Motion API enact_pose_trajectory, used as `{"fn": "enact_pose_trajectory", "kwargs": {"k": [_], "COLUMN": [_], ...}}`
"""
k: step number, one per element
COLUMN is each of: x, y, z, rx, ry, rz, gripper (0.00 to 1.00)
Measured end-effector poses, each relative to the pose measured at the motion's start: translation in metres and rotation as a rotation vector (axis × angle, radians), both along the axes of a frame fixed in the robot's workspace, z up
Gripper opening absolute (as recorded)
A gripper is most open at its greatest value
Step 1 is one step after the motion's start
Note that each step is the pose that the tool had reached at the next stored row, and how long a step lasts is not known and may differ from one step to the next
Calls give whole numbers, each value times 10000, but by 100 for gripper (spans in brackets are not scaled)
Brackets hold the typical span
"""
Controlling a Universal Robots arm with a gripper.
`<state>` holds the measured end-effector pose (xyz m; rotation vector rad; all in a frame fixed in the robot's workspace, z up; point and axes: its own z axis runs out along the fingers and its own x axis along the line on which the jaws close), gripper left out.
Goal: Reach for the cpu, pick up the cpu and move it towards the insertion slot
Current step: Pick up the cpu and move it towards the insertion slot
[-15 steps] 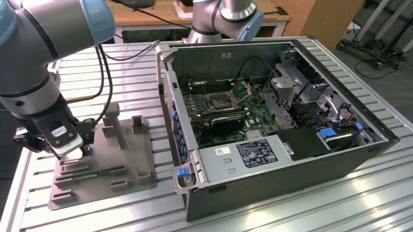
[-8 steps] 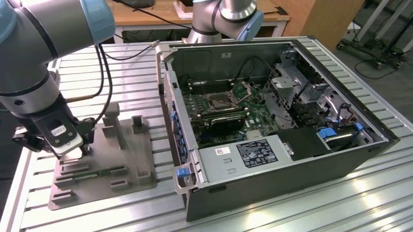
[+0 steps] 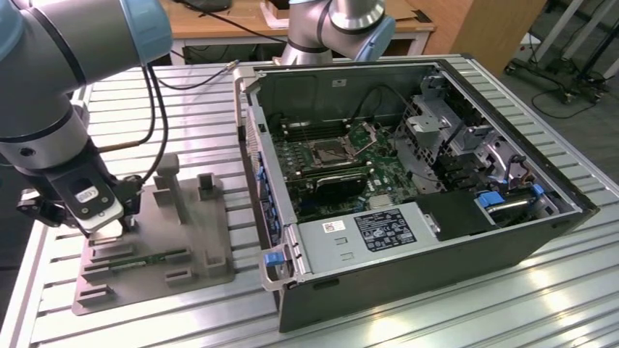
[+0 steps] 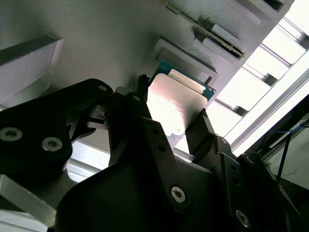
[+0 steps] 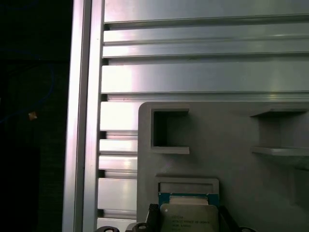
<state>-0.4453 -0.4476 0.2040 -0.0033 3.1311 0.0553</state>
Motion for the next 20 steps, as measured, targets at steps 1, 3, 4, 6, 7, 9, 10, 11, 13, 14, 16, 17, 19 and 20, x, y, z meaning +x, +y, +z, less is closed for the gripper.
{"fn": "enact_pose_trajectory", "kwargs": {"k": [1,3,4,6,7,9,10,11,13,14,16,17,19,20], "x": [0,0,0,0,0,0,0,0,0,0,0,0,0,0], "y": [0,0,0,0,0,0,0,0,0,0,0,0,0,0], "z": [4,12,16,22,26,34,38,42,49,54,67,72,79,83], "rx": [2,4,4,5,5,5,5,5,5,5,6,5,6,5], "ry": [1,3,4,4,6,7,8,8,9,9,11,13,15,16], "rz": [0,0,0,0,0,1,0,0,0,0,0,0,0,0], "gripper": [55,55,55,55,55,55,55,55,55,55,55,55,55,55]}}
